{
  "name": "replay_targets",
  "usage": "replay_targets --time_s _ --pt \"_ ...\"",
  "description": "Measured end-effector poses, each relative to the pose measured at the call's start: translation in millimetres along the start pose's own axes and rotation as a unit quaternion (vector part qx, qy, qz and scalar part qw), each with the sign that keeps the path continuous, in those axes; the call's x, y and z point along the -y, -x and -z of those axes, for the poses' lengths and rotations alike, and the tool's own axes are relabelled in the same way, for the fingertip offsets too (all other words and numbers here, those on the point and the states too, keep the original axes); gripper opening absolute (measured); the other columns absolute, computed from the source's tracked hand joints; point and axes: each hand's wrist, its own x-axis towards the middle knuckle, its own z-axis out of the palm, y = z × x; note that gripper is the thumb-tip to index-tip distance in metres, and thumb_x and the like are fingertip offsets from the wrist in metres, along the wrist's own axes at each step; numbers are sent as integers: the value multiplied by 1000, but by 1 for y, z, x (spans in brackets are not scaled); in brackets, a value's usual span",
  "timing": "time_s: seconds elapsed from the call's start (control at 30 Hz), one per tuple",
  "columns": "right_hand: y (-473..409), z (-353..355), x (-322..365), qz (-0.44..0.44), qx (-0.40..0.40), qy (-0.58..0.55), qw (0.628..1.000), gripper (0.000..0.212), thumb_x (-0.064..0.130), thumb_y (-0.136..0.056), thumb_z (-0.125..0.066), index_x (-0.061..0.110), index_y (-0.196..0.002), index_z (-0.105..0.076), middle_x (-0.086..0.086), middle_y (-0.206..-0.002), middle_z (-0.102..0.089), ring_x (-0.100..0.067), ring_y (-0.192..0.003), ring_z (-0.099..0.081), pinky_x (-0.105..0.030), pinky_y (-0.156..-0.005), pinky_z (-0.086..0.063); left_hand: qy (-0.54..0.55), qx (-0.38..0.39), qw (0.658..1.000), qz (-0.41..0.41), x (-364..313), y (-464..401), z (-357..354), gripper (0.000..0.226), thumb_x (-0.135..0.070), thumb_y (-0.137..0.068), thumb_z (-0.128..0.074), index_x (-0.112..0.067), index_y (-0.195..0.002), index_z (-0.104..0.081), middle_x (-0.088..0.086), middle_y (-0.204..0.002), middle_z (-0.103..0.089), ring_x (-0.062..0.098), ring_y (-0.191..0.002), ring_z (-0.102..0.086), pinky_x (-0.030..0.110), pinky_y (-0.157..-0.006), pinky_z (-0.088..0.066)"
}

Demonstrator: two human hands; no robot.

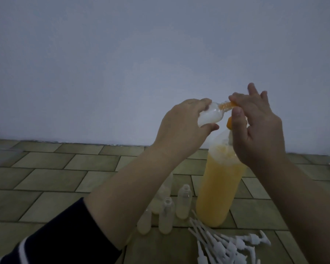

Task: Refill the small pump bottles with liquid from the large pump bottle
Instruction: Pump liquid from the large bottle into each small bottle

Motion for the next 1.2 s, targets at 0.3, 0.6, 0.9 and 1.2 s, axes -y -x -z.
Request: replay_targets --time_s 0.3,0.6,0.9,1.2 --pt "9 -9 -5 -23 -22 -10 999 53 36 -97 -24 3 -121 -58 -12 -131 -56 -21 -141 -27 -28 -117 -13 1 11 1000 2 1 1 -6 56 -35 -79 -71 -20 -131 -54 -4 -124 -61 14 -105 -57 29 -92 -47" --pt "-2 1 5 -5 -25 -5 1000 56 40 -96 -23 4 -122 -58 -11 -131 -57 -17 -138 -27 -21 -114 -11 6 -7 1000 6 -4 -6 0 56 -34 -80 -72 -22 -131 -53 -7 -125 -60 12 -106 -56 29 -94 -47" --pt "3 2 3 -17 -3 -33 999 56 38 -96 -22 4 -122 -59 -10 -132 -56 -14 -138 -26 -23 -115 -12 -1 15 1000 15 -4 -3 0 55 -36 -80 -71 -22 -131 -54 -6 -123 -61 11 -104 -56 27 -92 -46" --pt "11 -8 -2 -23 -57 -54 997 46 20 -95 -25 1 -117 -61 -1 -125 -54 -11 -135 -28 -30 -117 -18 5 25 1000 8 -7 2 -4 56 -36 -80 -71 -21 -131 -54 -5 -125 -61 9 -102 -58 22 -89 -47"
